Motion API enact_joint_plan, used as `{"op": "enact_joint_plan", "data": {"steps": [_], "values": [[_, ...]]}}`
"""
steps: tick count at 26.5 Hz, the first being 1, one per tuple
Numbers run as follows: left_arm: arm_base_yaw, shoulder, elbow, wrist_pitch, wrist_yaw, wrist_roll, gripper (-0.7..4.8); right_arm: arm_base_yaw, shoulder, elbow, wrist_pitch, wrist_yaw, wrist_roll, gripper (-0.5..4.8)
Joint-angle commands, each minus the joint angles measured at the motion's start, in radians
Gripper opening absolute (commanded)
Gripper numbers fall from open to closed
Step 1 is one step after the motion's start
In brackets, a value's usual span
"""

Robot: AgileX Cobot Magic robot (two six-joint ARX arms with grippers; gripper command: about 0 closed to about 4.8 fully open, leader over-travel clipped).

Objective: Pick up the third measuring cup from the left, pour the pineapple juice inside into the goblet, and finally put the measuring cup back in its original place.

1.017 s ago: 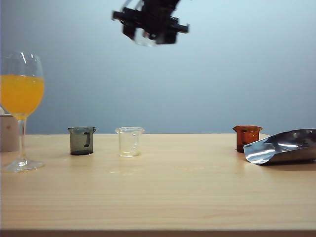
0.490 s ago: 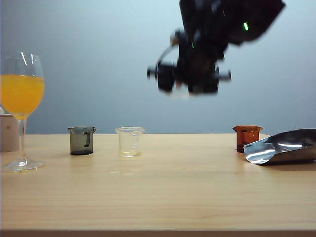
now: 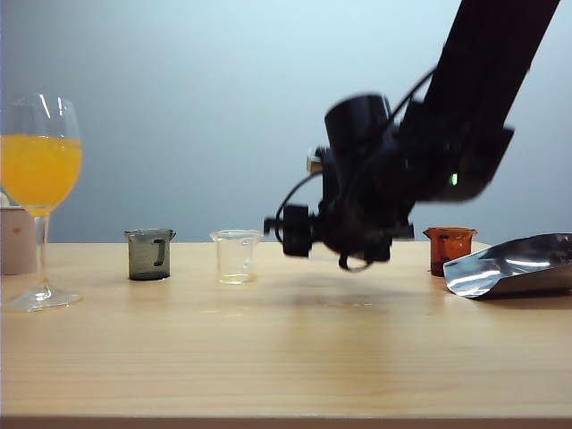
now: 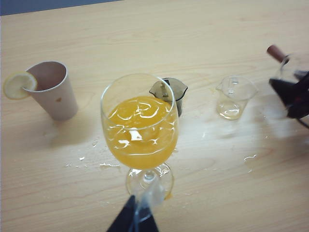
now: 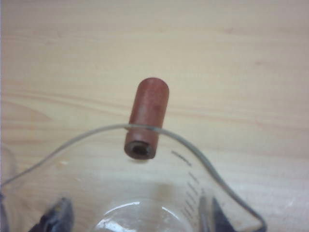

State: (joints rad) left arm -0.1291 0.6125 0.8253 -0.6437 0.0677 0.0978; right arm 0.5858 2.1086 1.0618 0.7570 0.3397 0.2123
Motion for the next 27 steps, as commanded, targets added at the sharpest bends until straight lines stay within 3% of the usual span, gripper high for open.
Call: {"op": "enact_joint_plan", "data": {"steps": [1, 4, 15, 16, 17, 19, 27], "values": [[0.001, -0.002, 0.003, 0.01, -0.001, -0.001, -0.04, -0.005, 0.029, 0.003, 0.074, 0.056, -0.012, 2.02], [0.001, -0.002, 0.003, 0.01, -0.001, -0.001, -0.04, -0.01, 0.05, 0.003, 0.076, 0.106, -0.066, 2.02], [0.001, -0.002, 0.003, 0.01, -0.001, -0.001, -0.04, -0.02, 0.074, 0.002, 0.078, 0.085, -0.066, 2.03], [0.001, -0.002, 0.003, 0.01, -0.001, -0.001, -0.04, -0.02, 0.073, 0.002, 0.08, 0.084, -0.066, 2.14], [0.001, -0.002, 0.003, 0.01, -0.001, -0.001, -0.04, -0.02, 0.072, 0.002, 0.086, 0.084, -0.066, 2.61], [0.001, -0.002, 0.003, 0.01, -0.001, -0.001, -0.04, -0.02, 0.068, 0.002, 0.091, 0.085, -0.062, 4.75], [0.001, -0.002, 0.003, 0.01, -0.001, -0.001, -0.04, -0.019, -0.006, -0.008, -0.022, 0.08, -0.028, 4.79]]}}
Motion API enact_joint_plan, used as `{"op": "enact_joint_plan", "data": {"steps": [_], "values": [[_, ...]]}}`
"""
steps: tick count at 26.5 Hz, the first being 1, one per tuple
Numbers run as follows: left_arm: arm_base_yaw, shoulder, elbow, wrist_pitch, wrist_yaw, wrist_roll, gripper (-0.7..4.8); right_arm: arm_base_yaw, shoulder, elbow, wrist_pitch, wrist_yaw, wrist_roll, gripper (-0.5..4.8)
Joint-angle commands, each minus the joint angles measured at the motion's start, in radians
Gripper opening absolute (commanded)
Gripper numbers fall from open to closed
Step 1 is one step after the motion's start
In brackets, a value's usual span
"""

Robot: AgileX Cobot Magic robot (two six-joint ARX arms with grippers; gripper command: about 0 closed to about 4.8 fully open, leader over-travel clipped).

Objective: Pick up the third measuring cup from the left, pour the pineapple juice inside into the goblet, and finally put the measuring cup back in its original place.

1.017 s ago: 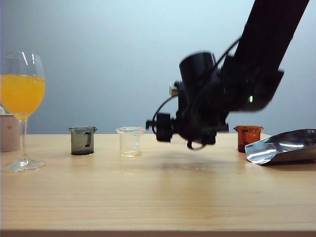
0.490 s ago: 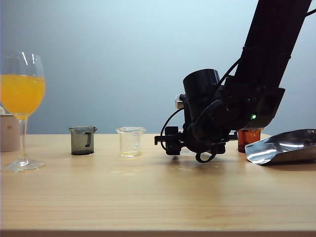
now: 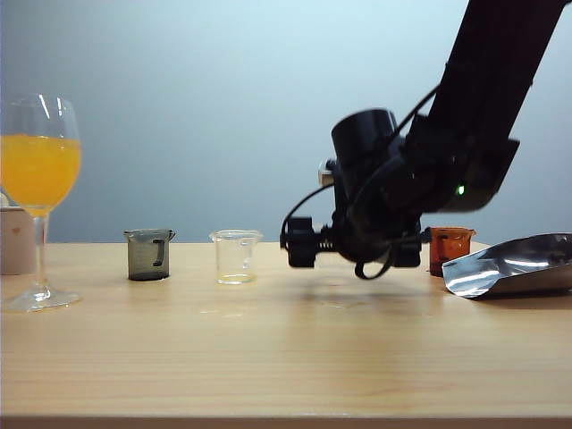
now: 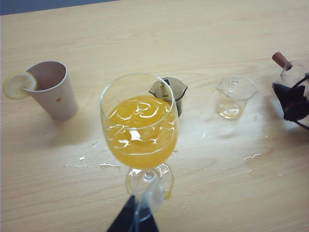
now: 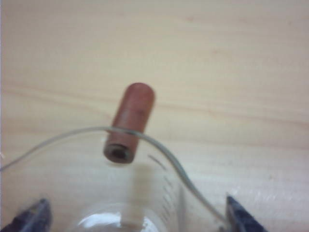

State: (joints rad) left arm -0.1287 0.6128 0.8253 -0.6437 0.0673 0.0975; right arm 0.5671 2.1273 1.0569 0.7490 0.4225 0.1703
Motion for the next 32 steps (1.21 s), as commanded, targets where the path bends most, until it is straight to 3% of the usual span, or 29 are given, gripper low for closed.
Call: {"op": "enact_joint_plan", "data": {"steps": [1, 10, 18, 20, 21, 22, 23, 26, 32], "values": [[0.001, -0.002, 0.003, 0.01, 0.0, 0.0, -0.04, 0.0, -0.034, -0.008, -0.014, -0.007, 0.014, 4.79], [0.001, -0.002, 0.003, 0.01, 0.0, 0.0, -0.04, 0.014, -0.057, -0.05, -0.02, -0.021, 0.039, 4.79], [0.001, -0.002, 0.003, 0.01, 0.0, 0.0, -0.04, 0.027, -0.273, -0.24, -0.024, -0.04, 0.04, 4.79], [0.001, -0.002, 0.003, 0.01, 0.0, 0.0, -0.04, 0.027, -0.401, -0.298, -0.111, -0.068, 0.039, 2.48], [0.001, -0.002, 0.003, 0.01, 0.0, 0.0, -0.04, 0.027, -0.461, -0.309, -0.179, -0.084, 0.039, 0.47], [0.001, -0.002, 0.003, 0.01, 0.0, 0.0, -0.04, 0.026, -0.509, -0.312, -0.246, -0.105, 0.035, -0.06], [0.001, -0.002, 0.003, 0.01, -0.001, 0.0, -0.04, 0.025, -0.569, -0.31, -0.332, -0.118, 0.035, 0.12], [0.001, -0.002, 0.003, 0.01, 0.0, 0.0, -0.04, 0.025, -0.718, -0.31, -0.494, -0.167, 0.031, -0.06], [0.001, -0.002, 0.003, 0.01, 0.0, 0.0, -0.04, 0.018, -1.005, -0.311, -0.707, -0.225, -0.048, -0.06]]}}
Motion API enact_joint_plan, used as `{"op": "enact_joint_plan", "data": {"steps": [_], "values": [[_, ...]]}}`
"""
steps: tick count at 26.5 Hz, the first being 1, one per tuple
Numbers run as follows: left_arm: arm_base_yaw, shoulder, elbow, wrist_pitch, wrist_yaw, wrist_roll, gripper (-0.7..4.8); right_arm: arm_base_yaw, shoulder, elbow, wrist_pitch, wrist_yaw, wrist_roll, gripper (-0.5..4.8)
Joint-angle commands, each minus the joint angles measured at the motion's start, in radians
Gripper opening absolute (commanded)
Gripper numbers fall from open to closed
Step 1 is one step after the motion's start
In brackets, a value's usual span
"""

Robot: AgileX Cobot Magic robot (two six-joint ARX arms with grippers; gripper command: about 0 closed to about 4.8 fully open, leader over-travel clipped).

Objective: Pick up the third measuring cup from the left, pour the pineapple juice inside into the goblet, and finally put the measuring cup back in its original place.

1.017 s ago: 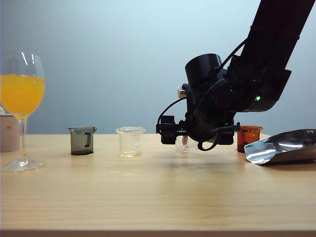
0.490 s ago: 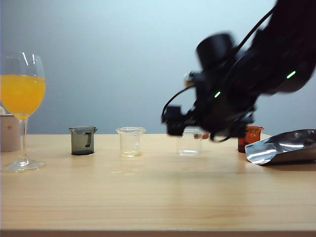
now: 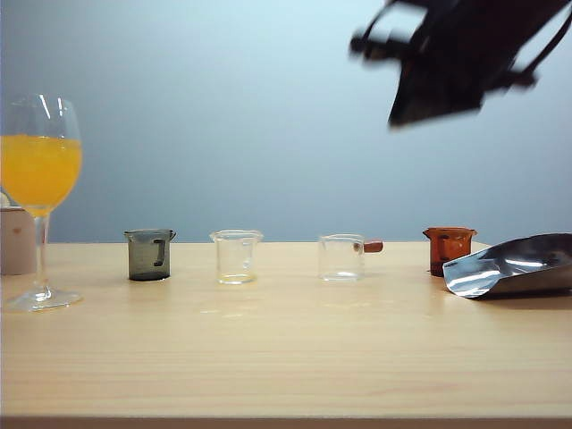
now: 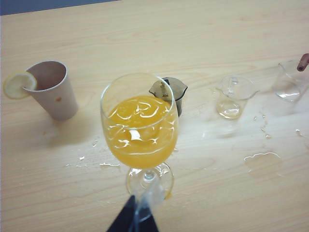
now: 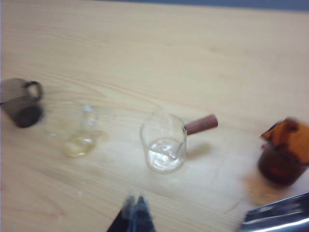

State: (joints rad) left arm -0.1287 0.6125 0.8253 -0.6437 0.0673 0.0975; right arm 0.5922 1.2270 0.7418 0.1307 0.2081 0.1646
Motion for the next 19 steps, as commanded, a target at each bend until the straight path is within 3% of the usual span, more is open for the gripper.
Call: {"op": "enact_joint_plan", "data": {"steps": [1, 7, 12, 19], "values": [[0.001, -0.002, 0.003, 0.01, 0.0, 0.0, -0.04, -0.017, -0.144, 0.005, -0.122, -0.013, -0.042, -0.06], [0.001, -0.002, 0.003, 0.01, 0.0, 0.0, -0.04, -0.164, -0.418, -0.011, -0.39, -0.09, -0.043, -0.06], [0.002, -0.03, -0.002, 0.01, -0.001, 0.0, -0.04, -0.319, -0.679, -0.082, -0.486, -0.163, -0.043, -0.06], [0.008, -0.193, -0.115, 0.025, 0.0, 0.0, -0.04, -0.367, -0.845, -0.212, -0.527, -0.159, -0.065, -0.06]]}}
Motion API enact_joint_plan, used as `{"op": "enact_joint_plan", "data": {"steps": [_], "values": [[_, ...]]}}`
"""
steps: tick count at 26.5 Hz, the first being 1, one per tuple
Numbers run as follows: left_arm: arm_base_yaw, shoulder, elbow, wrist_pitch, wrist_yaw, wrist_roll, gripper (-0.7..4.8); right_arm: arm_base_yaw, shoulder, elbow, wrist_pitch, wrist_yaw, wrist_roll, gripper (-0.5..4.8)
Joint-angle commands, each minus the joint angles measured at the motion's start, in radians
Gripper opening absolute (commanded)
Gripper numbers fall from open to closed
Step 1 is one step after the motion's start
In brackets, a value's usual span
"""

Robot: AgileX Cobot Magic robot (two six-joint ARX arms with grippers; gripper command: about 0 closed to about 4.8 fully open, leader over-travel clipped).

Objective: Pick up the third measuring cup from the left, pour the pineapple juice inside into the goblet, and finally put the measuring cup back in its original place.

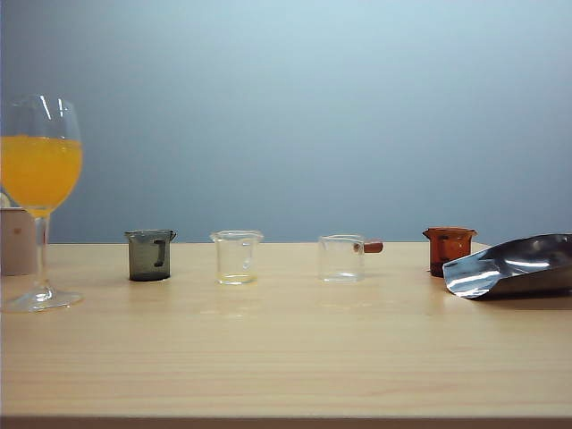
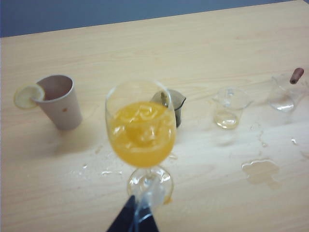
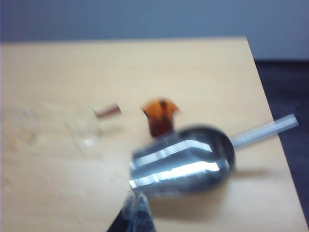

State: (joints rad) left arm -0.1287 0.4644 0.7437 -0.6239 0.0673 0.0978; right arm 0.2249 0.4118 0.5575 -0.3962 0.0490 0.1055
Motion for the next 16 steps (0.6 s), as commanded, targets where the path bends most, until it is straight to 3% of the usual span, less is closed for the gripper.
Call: {"op": "enact_joint_plan", "data": {"steps": [1, 5, 8, 12, 16], "values": [[0.013, -0.07, -0.053, 0.005, 0.002, -0.001, -0.04, 0.001, -0.046, -0.052, 0.005, 0.001, -0.003, -0.06], [0.048, -0.177, -0.153, 0.005, 0.003, -0.001, -0.04, 0.001, -0.081, -0.171, 0.103, 0.031, -0.003, -0.06], [0.077, -0.251, -0.237, 0.005, 0.004, -0.001, -0.04, 0.001, -0.084, -0.294, 0.275, 0.027, -0.005, -0.06], [0.095, -0.351, -0.366, 0.138, -0.003, -0.001, -0.04, 0.0, -0.044, -0.491, 0.599, 0.031, -0.005, -0.06], [0.095, -0.439, -0.479, 0.149, 0.0, -0.001, -0.04, -0.002, 0.03, -0.549, 0.612, 0.031, -0.005, -0.06]]}}
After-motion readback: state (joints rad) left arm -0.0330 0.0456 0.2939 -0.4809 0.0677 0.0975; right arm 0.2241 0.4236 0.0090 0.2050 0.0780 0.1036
